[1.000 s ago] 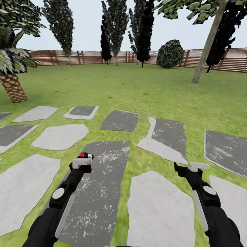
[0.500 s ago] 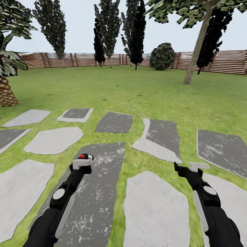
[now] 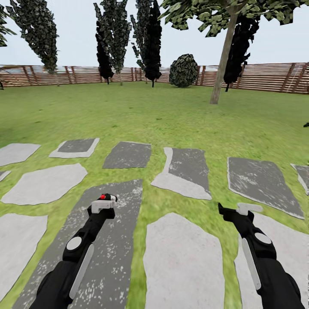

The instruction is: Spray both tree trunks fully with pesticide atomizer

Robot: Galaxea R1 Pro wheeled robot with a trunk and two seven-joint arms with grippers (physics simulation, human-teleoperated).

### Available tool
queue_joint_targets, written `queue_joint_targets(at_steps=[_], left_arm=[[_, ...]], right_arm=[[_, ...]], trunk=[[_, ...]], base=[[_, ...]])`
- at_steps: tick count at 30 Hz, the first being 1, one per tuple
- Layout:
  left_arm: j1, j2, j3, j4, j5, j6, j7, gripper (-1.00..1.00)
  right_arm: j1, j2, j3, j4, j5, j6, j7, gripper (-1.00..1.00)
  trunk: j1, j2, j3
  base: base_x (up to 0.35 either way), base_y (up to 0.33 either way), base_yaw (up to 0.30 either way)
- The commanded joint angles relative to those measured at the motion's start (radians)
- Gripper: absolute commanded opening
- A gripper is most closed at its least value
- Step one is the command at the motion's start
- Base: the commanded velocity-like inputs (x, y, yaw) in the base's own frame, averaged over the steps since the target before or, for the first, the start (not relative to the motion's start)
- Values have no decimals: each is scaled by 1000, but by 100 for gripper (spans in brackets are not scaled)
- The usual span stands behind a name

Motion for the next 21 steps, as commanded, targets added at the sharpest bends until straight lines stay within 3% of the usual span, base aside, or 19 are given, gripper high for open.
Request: queue_joint_targets(at_steps=[1, 6, 17, 21], left_arm=[[0, 0, 1, -1, 6, 6, -4, -100], [0, 0, 1, -1, 6, 6, -4, -100], [0, 0, 1, -1, 6, 6, -4, -100], [0, 0, 1, -1, 6, 6, -4, -100]], right_arm=[[-1, 0, -1, -1, -1, 5, 3, 100], [-1, 0, -1, -1, -1, 5, 2, 100], [-1, 0, -1, -9, 0, 5, 1, 100], [-1, 0, -2, -10, 1, 5, 1, 100]], trunk=[[0, 0, -1], [0, 0, -1], [0, 0, -1], [0, 0, 0]], base=[[269, 0, -234], [305, 0, -163], [327, 0, -26], [328, 0, -205]])
